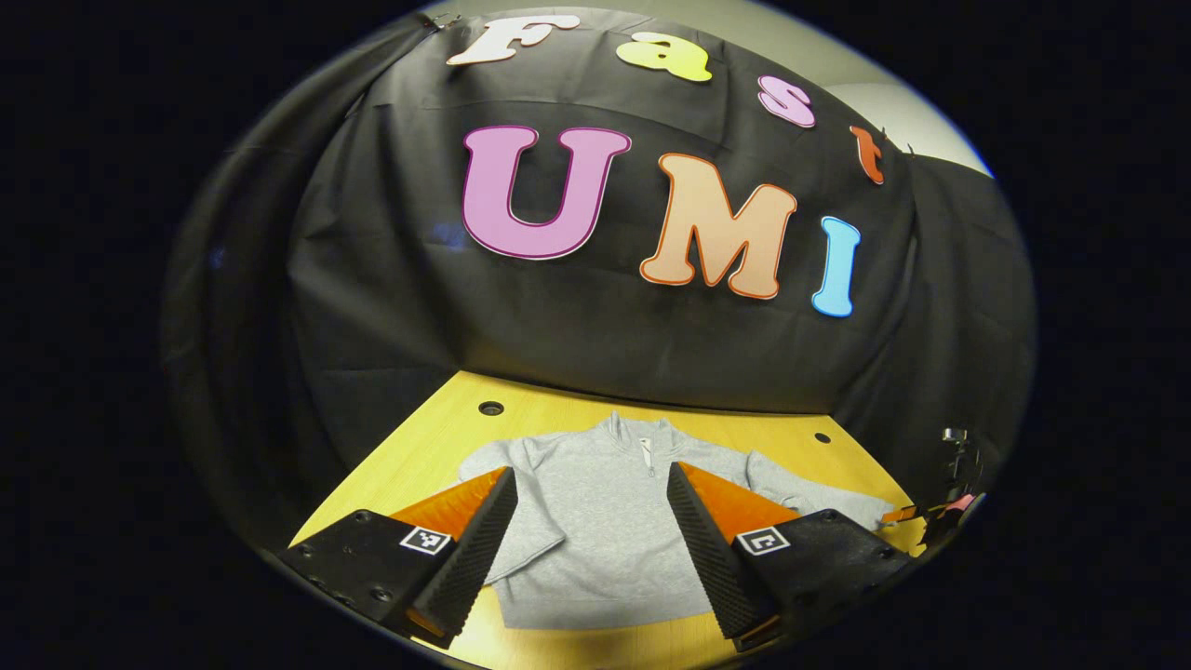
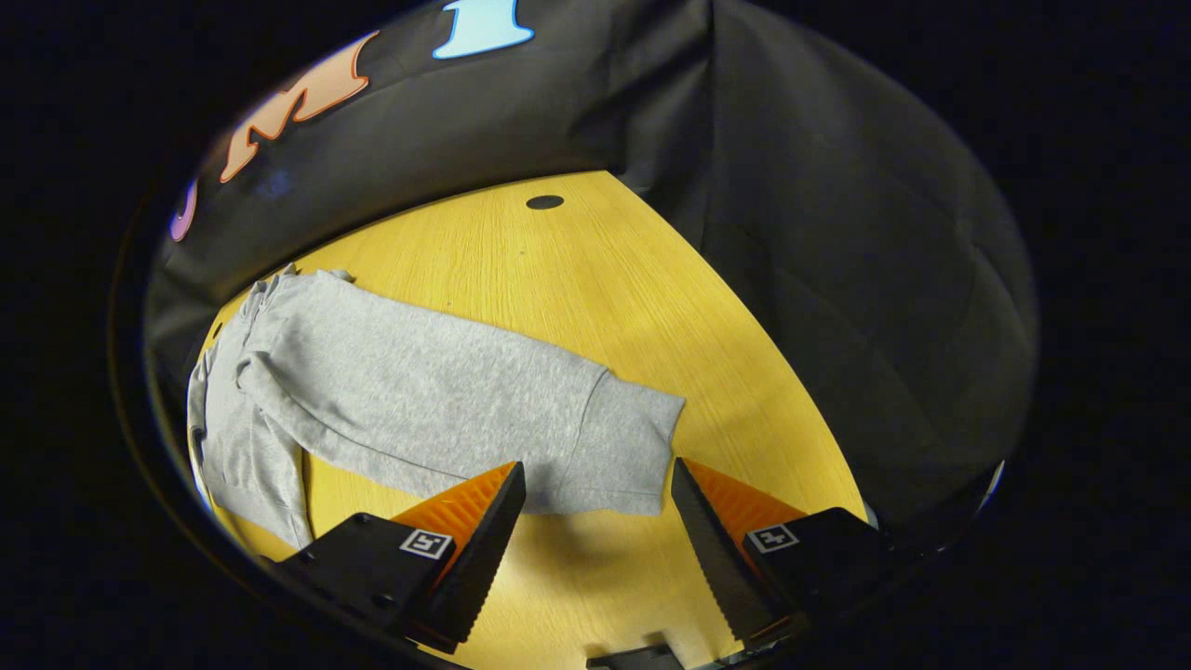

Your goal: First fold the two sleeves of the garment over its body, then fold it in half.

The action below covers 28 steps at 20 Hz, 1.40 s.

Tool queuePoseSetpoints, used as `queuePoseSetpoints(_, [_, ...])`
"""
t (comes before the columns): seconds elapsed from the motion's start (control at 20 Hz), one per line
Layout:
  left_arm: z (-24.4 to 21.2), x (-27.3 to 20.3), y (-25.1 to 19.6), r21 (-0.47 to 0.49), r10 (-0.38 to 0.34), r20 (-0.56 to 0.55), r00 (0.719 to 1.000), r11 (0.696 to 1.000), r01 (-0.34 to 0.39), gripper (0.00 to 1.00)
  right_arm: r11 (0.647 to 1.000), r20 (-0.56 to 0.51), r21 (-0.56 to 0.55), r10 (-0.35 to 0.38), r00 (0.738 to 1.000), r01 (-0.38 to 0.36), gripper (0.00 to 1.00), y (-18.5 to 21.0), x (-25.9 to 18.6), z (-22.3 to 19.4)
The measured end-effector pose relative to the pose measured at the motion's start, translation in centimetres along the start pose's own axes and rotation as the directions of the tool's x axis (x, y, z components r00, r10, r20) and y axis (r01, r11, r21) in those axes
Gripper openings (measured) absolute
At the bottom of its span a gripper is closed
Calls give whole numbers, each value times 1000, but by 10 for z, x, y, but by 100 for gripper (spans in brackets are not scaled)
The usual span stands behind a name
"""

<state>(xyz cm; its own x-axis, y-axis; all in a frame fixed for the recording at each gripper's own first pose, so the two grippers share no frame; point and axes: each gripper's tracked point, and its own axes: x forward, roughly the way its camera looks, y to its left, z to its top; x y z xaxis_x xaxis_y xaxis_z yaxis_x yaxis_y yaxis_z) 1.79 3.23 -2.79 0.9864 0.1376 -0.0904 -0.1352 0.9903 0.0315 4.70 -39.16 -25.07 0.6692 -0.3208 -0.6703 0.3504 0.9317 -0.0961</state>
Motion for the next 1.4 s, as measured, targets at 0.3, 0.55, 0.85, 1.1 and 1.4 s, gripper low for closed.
queuePoseSetpoints(0.3, [-4,-3,-2,-18,5,-11,1000,1000,-5,95,999,-70,18,40,997,-39,82,11,10,-10])
queuePoseSetpoints(0.55, [-7,-3,3,-20,8,-19,1000,1000,-8,95,997,-110,24,73,991,-71,29,26,5,-15])
queuePoseSetpoints(0.85, [-12,-4,7,-48,0,-26,1000,999,-1,95,998,-119,-13,53,991,-55,17,35,-1,-18])
queuePoseSetpoints(1.1, [-14,-6,16,-46,-14,-29,999,999,13,95,994,-51,42,99,994,-97,18,60,-26,-2])
queuePoseSetpoints(1.4, [-17,-10,31,-46,-25,-33,999,999,24,95,979,45,65,189,981,-191,18,111,-60,27])
